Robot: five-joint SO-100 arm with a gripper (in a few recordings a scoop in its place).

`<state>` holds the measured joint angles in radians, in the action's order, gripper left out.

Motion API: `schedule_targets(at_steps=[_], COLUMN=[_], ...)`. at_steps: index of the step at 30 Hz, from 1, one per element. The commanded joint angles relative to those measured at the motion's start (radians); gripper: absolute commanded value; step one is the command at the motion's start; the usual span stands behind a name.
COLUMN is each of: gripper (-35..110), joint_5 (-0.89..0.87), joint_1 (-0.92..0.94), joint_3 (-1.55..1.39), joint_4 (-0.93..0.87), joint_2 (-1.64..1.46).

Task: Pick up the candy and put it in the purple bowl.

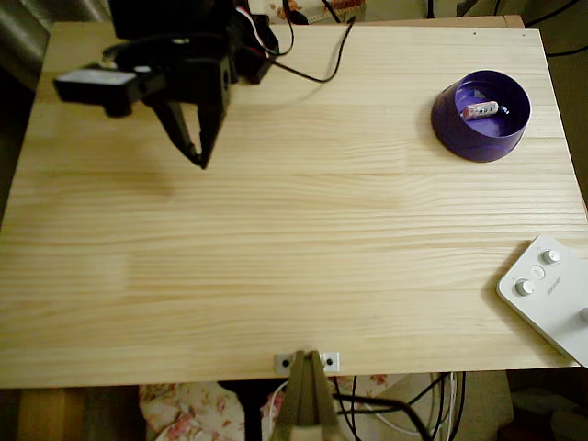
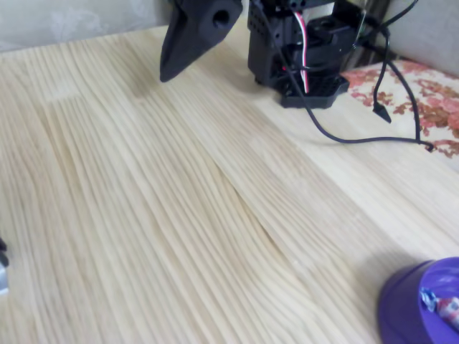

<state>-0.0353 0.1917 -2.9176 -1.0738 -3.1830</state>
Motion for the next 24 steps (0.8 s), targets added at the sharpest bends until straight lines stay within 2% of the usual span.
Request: schedule_targets(at_steps=[1, 24], gripper=[-1, 3], joint_5=[-0.017, -0.061], joint_1=[0.018, 0.038], joint_3=[-0.031, -0.084], joint_4=[-0.025, -0.017], joint_2=[-0.117, -0.117])
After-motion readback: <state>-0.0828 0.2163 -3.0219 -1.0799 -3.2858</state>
